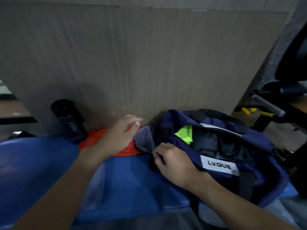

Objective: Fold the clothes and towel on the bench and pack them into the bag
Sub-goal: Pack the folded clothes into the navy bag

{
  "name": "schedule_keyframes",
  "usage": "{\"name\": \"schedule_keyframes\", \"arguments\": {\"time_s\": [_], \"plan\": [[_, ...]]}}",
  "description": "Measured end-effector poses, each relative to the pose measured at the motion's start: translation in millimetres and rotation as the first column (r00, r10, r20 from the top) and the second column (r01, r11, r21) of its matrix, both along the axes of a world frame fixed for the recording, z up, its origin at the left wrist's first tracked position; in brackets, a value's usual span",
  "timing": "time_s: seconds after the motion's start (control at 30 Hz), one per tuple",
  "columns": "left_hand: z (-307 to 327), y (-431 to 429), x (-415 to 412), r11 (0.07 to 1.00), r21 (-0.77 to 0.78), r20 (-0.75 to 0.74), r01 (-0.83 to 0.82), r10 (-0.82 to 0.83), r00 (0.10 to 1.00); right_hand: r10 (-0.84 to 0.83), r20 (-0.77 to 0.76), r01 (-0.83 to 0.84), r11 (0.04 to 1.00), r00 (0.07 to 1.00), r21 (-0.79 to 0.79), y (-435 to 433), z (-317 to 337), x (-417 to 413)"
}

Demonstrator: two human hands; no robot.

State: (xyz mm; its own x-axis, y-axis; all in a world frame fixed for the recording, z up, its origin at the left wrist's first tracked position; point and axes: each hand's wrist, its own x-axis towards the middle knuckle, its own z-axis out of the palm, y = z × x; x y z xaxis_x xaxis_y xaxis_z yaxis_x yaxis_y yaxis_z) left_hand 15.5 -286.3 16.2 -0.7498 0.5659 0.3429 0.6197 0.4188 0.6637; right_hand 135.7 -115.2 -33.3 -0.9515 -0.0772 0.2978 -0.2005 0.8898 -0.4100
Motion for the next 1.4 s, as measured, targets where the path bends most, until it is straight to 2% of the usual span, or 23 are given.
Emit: {"name": "schedule_keyframes", "arguments": {"time_s": [0.1, 0.17, 0.27, 0.37, 0.43, 0.5, 0.57, 0.63, 0.67, 0.73, 0.83, 0.93, 1.03, 1.1, 1.17, 1.33, 1.4], "plan": [[-23.7, -55.6, -6.1, 0.985, -0.017, 0.073, -0.171, 0.172, 0.982, 0.053, 0.058, -0.047, 0.993, 0.997, -0.104, -38.7, -5.4, -24.6], [-45.8, -88.0, -14.0, 0.966, -0.068, 0.094, -0.250, 0.255, 0.962, 0.103, 0.081, -0.094, 0.989, 0.991, -0.113, -66.0, -11.2, -44.6], [-67.2, -103.5, -18.1, 0.943, -0.139, 0.107, -0.303, 0.319, 0.942, 0.124, 0.140, -0.118, 0.992, 0.982, -0.047, -78.3, -21.4, -67.2], [-81.1, -111.6, -33.3, 0.938, -0.172, 0.095, -0.301, 0.319, 0.943, 0.129, 0.278, -0.146, 0.988, 0.952, 0.042, -81.2, -31.1, -98.5], [-86.7, -110.5, -43.9, 0.938, -0.190, 0.055, -0.289, 0.304, 0.951, 0.028, 0.332, -0.102, 0.973, 0.943, 0.208, -72.4, -36.4, -116.1], [-90.1, -104.1, -56.2, 0.940, -0.213, 0.033, -0.267, 0.280, 0.959, -0.123, 0.297, -0.004, 0.919, 0.947, 0.394, -58.4, -40.6, -130.4], [-91.0, -95.5, -66.0, 0.944, -0.231, 0.030, -0.236, 0.249, 0.968, -0.267, 0.309, 0.109, 0.889, 0.913, 0.445, -41.9, -45.9, -142.8], [-92.7, -88.9, -75.8, 0.948, -0.240, 0.024, -0.210, 0.222, 0.975, -0.350, 0.376, 0.154, 0.874, 0.858, 0.460, -30.4, -51.9, -153.7], [-94.5, -86.8, -80.1, 0.947, -0.251, 0.024, -0.199, 0.212, 0.977, -0.364, 0.374, 0.147, 0.855, 0.853, 0.497, -26.6, -55.6, -159.1], [-99.4, -83.5, -86.7, 0.936, -0.297, 0.020, -0.187, 0.202, 0.979, -0.326, 0.279, 0.131, 0.829, 0.903, 0.544, -24.1, -58.5, -166.9], [-108.7, -80.2, -94.0, 0.892, -0.420, 0.044, -0.168, 0.205, 0.978, -0.245, 0.212, 0.120, 0.872, 0.946, 0.474, -23.8, -64.3, -180.4], [-120.5, -78.6, -99.7, 0.811, -0.572, 0.079, -0.124, 0.205, 0.976, -0.341, 0.301, 0.231, 0.909, 0.891, 0.346, -23.6, -68.6, -192.6], [-127.0, -76.7, -102.3, 0.774, -0.626, 0.102, -0.093, 0.200, 0.975, -0.383, 0.348, 0.275, 0.906, 0.856, 0.321, -22.3, -72.6, -201.2], [-128.0, -75.0, -103.4, 0.766, -0.636, 0.101, -0.089, 0.198, 0.975, -0.341, 0.381, 0.323, 0.940, 0.859, 0.112, -23.0, -74.5, -206.4], [-128.1, -74.5, -104.2, 0.760, -0.644, 0.099, -0.088, 0.197, 0.975, -0.292, 0.383, 0.360, 0.926, 0.876, -0.116, -24.9, -74.8, -211.1], [-127.7, -75.7, -104.3, 0.760, -0.644, 0.106, -0.086, 0.200, 0.974, -0.186, 0.305, 0.292, 0.888, 0.934, -0.354, -28.4, -64.5, -210.0], [-127.6, -76.6, -104.1, 0.765, -0.638, 0.104, -0.094, 0.207, 0.973, -0.149, 0.257, 0.242, 0.892, 0.955, -0.382, -29.5, -62.2, -209.8]]}}
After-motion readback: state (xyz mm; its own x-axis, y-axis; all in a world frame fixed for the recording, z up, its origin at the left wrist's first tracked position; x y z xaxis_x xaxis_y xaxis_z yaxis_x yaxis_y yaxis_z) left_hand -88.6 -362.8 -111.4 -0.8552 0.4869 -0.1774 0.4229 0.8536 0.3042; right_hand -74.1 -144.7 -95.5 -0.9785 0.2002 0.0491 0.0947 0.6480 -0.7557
